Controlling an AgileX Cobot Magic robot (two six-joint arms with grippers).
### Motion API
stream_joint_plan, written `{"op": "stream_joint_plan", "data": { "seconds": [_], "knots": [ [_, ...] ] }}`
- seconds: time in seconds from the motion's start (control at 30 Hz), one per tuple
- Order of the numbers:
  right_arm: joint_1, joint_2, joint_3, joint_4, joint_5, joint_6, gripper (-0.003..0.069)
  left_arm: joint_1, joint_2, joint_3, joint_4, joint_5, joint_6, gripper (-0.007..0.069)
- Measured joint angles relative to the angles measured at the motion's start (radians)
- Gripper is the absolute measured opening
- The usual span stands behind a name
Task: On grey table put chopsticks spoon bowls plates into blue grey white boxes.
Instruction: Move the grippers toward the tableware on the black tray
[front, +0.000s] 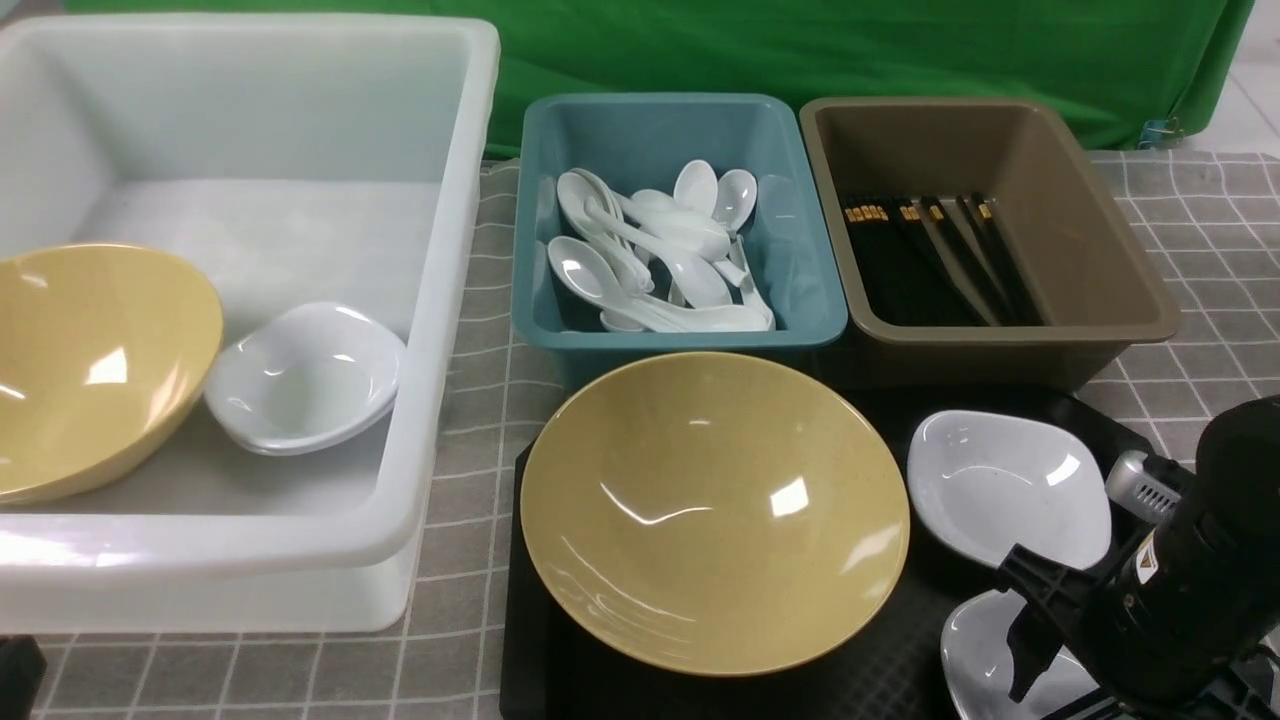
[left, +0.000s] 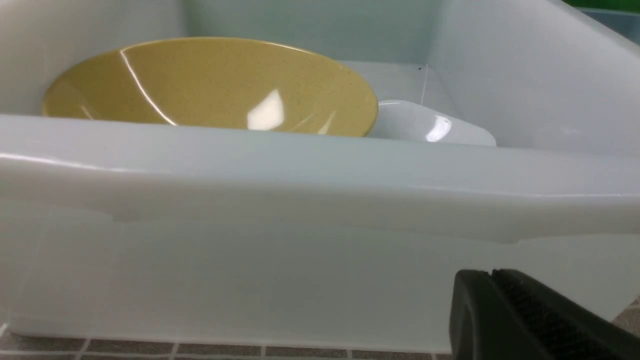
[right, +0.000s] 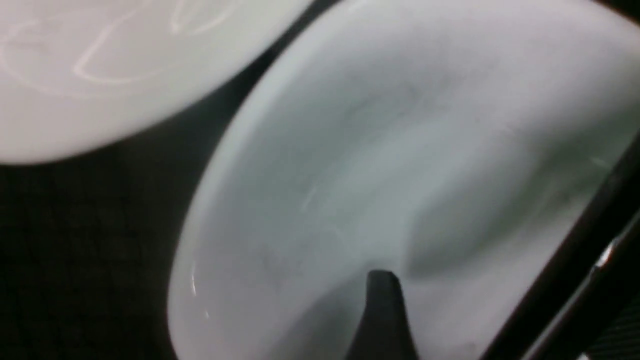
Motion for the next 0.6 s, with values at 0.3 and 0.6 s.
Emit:
{"op": "stream_joint_plan", "data": {
  "seconds": [0.3, 0.6],
  "knots": [
    [0.0, 0.005, 0.0, -0.001, -0.032, -0.026, 0.0222, 0.0, 0.0, 0.0, 0.0, 0.0, -0.001, 0.0018],
    [0.0, -0.062, 0.0, 0.0, 0.023, -0.183, 0.0089, 0.0, 0.0, 0.0, 0.0, 0.0, -0.001, 0.0018]
  ]
}}
